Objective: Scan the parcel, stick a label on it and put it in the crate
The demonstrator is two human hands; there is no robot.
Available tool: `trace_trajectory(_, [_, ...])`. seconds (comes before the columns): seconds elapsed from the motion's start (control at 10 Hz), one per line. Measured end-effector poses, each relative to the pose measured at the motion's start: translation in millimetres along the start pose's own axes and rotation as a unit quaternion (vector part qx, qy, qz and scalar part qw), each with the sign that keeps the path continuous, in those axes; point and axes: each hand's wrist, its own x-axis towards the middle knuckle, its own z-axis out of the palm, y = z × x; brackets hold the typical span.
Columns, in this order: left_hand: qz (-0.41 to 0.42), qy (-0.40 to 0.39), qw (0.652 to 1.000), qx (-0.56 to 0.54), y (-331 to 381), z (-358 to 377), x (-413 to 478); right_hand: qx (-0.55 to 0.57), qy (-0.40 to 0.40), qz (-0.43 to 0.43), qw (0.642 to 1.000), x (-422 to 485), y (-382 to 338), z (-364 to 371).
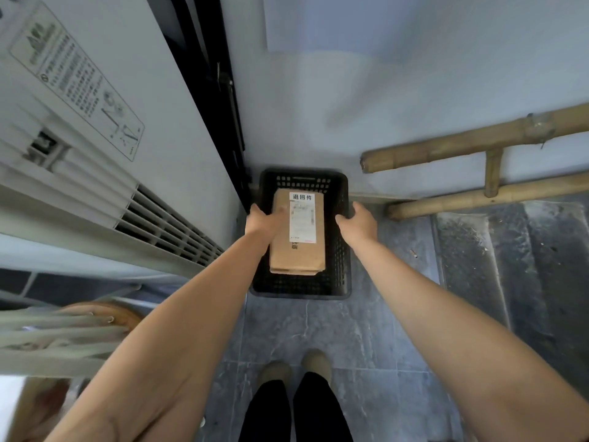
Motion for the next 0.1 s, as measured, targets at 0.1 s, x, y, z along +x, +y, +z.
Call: trace_trajectory(0.1, [-0.019,0.019,0.999,0.046,-27.5,-5.0,-12.9,0.007,-0.002,0.009,1.000,-9.6,11.1,3.2])
